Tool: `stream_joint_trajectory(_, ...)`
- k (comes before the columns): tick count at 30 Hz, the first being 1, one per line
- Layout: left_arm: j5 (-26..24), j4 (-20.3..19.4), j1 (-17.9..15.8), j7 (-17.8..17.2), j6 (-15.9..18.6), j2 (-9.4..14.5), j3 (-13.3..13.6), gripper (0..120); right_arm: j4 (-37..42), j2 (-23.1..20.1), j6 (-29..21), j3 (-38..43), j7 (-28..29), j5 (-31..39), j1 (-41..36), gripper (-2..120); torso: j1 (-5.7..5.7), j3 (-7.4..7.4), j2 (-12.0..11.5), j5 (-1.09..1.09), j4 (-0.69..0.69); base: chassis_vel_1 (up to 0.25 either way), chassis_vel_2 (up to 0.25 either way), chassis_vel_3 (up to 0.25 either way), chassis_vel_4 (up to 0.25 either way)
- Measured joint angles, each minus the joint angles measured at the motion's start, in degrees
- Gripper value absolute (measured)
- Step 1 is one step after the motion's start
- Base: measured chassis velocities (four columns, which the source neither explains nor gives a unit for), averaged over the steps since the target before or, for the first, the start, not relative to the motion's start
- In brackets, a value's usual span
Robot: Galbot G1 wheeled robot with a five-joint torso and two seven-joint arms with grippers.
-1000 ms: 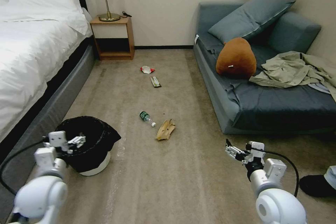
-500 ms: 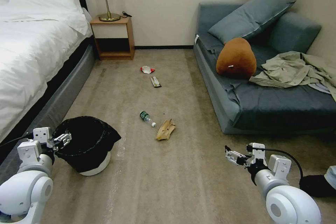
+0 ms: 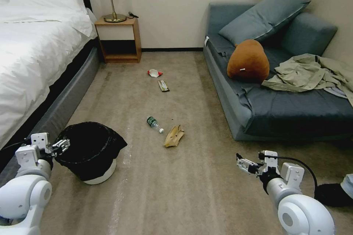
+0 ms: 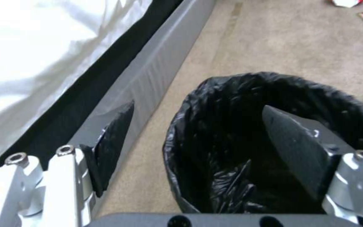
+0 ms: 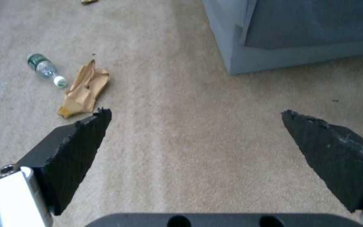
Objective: Pick up the trash bin, then pick up the garbage on the floor and place it into the trash bin.
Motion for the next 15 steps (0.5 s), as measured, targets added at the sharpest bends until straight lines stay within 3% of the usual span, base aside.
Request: stream_joint_trajectory(15, -0.6, 12.0, -7.4, 0.8, 1.0, 3.8, 1.1, 83, -0.6, 1.1, 0.5, -1.0, -1.1, -2.2, -0.4, 100, 0.00, 0.00, 0.0, 0.00, 0.00, 0.000, 0.000, 0.000, 0.000)
